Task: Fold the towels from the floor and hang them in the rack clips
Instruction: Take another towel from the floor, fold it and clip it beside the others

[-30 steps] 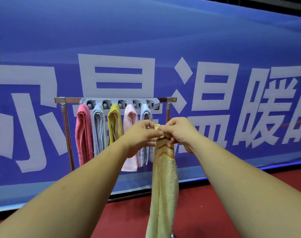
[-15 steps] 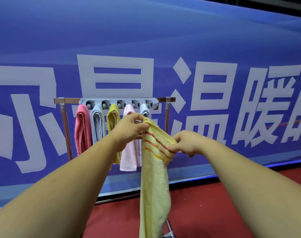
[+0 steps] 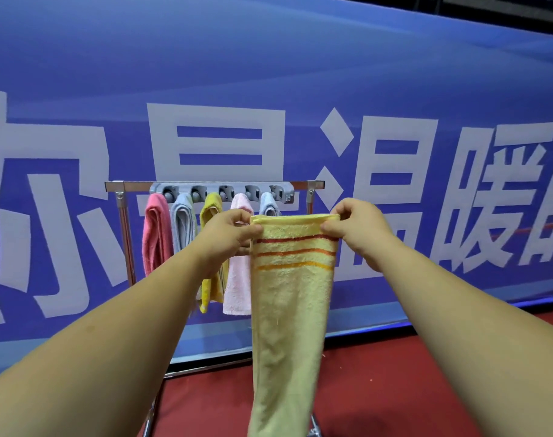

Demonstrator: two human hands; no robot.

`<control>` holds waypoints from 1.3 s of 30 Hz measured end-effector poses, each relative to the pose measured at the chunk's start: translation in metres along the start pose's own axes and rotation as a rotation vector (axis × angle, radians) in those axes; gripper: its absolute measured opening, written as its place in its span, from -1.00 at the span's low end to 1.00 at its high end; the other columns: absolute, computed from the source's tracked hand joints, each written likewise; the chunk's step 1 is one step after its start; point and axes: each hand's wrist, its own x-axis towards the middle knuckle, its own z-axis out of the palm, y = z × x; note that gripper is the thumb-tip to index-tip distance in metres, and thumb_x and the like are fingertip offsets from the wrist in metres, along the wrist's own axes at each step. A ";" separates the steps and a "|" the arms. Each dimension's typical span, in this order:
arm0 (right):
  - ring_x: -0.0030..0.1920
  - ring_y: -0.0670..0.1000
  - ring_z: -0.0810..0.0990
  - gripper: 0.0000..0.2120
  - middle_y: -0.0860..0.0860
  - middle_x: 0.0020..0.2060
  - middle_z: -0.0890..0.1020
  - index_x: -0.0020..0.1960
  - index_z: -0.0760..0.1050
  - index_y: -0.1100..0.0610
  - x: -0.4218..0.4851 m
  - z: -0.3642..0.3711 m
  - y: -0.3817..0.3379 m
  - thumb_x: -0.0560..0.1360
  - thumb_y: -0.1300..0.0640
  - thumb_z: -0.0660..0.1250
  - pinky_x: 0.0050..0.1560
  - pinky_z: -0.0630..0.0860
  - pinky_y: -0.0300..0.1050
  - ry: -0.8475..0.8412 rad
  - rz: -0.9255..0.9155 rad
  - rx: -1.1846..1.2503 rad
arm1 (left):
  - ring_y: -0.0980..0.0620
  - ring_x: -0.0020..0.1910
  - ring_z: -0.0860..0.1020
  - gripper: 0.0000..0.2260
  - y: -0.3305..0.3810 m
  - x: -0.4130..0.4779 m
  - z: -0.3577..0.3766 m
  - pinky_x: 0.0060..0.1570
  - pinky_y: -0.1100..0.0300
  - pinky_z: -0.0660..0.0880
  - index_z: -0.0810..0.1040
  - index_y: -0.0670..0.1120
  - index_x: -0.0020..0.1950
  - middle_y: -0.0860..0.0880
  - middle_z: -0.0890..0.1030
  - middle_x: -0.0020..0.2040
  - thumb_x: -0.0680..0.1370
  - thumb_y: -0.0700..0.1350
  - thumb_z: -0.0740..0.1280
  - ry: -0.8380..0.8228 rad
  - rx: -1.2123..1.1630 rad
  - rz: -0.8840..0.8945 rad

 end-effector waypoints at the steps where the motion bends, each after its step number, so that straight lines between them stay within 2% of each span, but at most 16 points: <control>1: -0.09 0.05 0.63 -0.87 0.05 -0.10 0.67 -0.03 0.59 0.07 0.001 -0.001 -0.001 0.51 0.19 0.53 -0.16 0.62 -0.01 0.010 0.000 0.065 | -0.15 -0.02 0.73 -0.94 0.002 0.000 0.000 0.06 -0.04 0.70 0.59 -0.13 0.06 -0.19 0.70 0.03 0.65 -0.19 0.45 0.002 -0.020 0.007; 6: -0.02 0.04 0.65 -0.69 0.06 0.00 0.62 0.18 0.53 0.02 0.004 -0.006 -0.007 0.54 0.28 0.52 -0.20 0.57 -0.14 -0.052 0.048 0.204 | -0.12 -0.06 0.73 -0.92 0.011 0.000 -0.001 -0.05 0.07 0.69 0.57 -0.14 0.07 -0.21 0.68 0.04 0.65 -0.19 0.45 0.019 -0.030 0.033; 11: 0.04 0.09 0.71 -0.89 0.10 -0.02 0.73 0.05 0.67 0.10 0.011 -0.013 -0.009 0.54 0.21 0.54 0.03 0.68 0.04 -0.125 0.084 0.103 | -0.11 -0.09 0.73 -0.92 0.013 0.002 0.001 -0.08 0.09 0.68 0.58 -0.12 0.05 -0.22 0.68 0.05 0.64 -0.19 0.46 0.006 -0.042 0.037; 13: 0.07 0.14 0.74 -0.89 0.13 -0.01 0.76 0.06 0.69 0.16 0.013 -0.017 -0.009 0.56 0.16 0.52 0.09 0.70 0.07 -0.154 0.104 0.221 | -0.10 -0.11 0.72 -0.92 0.016 0.001 0.002 -0.11 0.12 0.67 0.57 -0.10 0.01 -0.20 0.68 0.04 0.65 -0.19 0.45 0.004 -0.055 0.041; 15: 0.08 0.13 0.75 -0.84 0.14 0.03 0.76 0.13 0.69 0.19 0.012 -0.020 -0.011 0.62 0.13 0.47 0.02 0.70 0.00 -0.172 0.121 0.360 | -0.08 -0.15 0.70 -0.89 0.018 0.000 0.001 -0.15 0.15 0.66 0.56 -0.07 -0.03 -0.18 0.68 0.01 0.64 -0.19 0.45 -0.005 -0.081 0.045; 18: 0.00 0.09 0.73 -0.81 0.14 0.02 0.77 0.17 0.70 0.20 0.009 -0.022 -0.011 0.65 0.12 0.42 -0.07 0.70 -0.06 -0.163 0.131 0.530 | -0.05 -0.20 0.62 -0.86 0.022 0.000 -0.002 -0.14 0.15 0.65 0.55 -0.03 -0.06 -0.15 0.64 -0.03 0.64 -0.18 0.46 -0.045 -0.143 0.034; 19: -0.04 0.09 0.72 -0.82 0.14 -0.02 0.76 0.15 0.71 0.20 0.009 -0.021 -0.010 0.65 0.12 0.42 -0.05 0.71 -0.04 -0.149 0.139 0.515 | -0.04 -0.20 0.59 -0.85 0.022 0.001 -0.002 -0.12 0.13 0.63 0.55 -0.02 -0.07 -0.15 0.62 -0.05 0.63 -0.17 0.46 -0.061 -0.152 0.027; 22: -0.04 0.08 0.76 -0.85 0.11 -0.06 0.77 0.07 0.71 0.16 0.009 -0.014 0.000 0.64 0.08 0.45 -0.03 0.74 0.00 -0.078 0.155 0.226 | -0.02 -0.23 0.64 -0.87 0.020 0.001 0.003 -0.17 0.16 0.65 0.56 -0.06 -0.07 -0.09 0.66 -0.15 0.65 -0.18 0.44 -0.070 -0.054 -0.010; 26: 0.00 0.11 0.75 -0.87 0.09 -0.06 0.76 0.05 0.70 0.11 0.012 -0.007 0.010 0.65 0.06 0.43 0.06 0.74 0.11 -0.043 0.145 0.186 | -0.03 -0.28 0.68 -0.90 0.017 0.004 0.012 -0.20 0.10 0.68 0.55 -0.11 -0.03 -0.11 0.67 -0.19 0.66 -0.21 0.42 0.000 -0.024 -0.027; 30: -0.03 0.10 0.74 -0.87 0.07 -0.10 0.75 -0.03 0.71 0.09 0.013 0.003 0.016 0.64 0.07 0.43 0.03 0.74 0.14 -0.018 0.125 0.069 | -0.14 -0.20 0.70 -0.91 0.010 0.006 0.015 -0.04 -0.11 0.74 0.58 -0.19 0.03 -0.21 0.69 -0.11 0.63 -0.20 0.45 0.048 0.078 -0.056; 33: -0.06 0.12 0.72 -0.83 0.07 -0.14 0.73 -0.10 0.69 0.10 0.014 0.011 0.018 0.63 0.07 0.42 -0.01 0.73 0.15 0.017 0.114 -0.043 | -0.28 -0.05 0.74 -0.79 0.006 0.007 0.022 -0.06 -0.12 0.74 0.57 -0.31 0.13 -0.30 0.72 0.03 0.63 -0.18 0.44 0.092 0.138 -0.085; 36: -0.06 0.12 0.71 -0.84 0.12 -0.10 0.71 -0.05 0.67 0.15 0.013 0.017 0.017 0.64 0.10 0.40 -0.07 0.72 0.08 0.043 0.127 -0.070 | -0.22 -0.10 0.73 -0.88 0.003 0.007 0.031 -0.14 -0.06 0.75 0.55 -0.23 0.02 -0.26 0.69 -0.01 0.64 -0.19 0.42 0.105 0.154 -0.085; 39: -0.05 0.17 0.72 -0.87 0.17 -0.08 0.71 -0.02 0.67 0.19 0.015 0.023 0.017 0.62 0.15 0.40 -0.07 0.75 0.17 0.067 0.143 -0.042 | -0.22 -0.16 0.71 -0.89 -0.002 0.009 0.038 -0.15 -0.12 0.75 0.51 -0.15 -0.06 -0.24 0.65 -0.09 0.62 -0.22 0.41 0.128 0.174 -0.081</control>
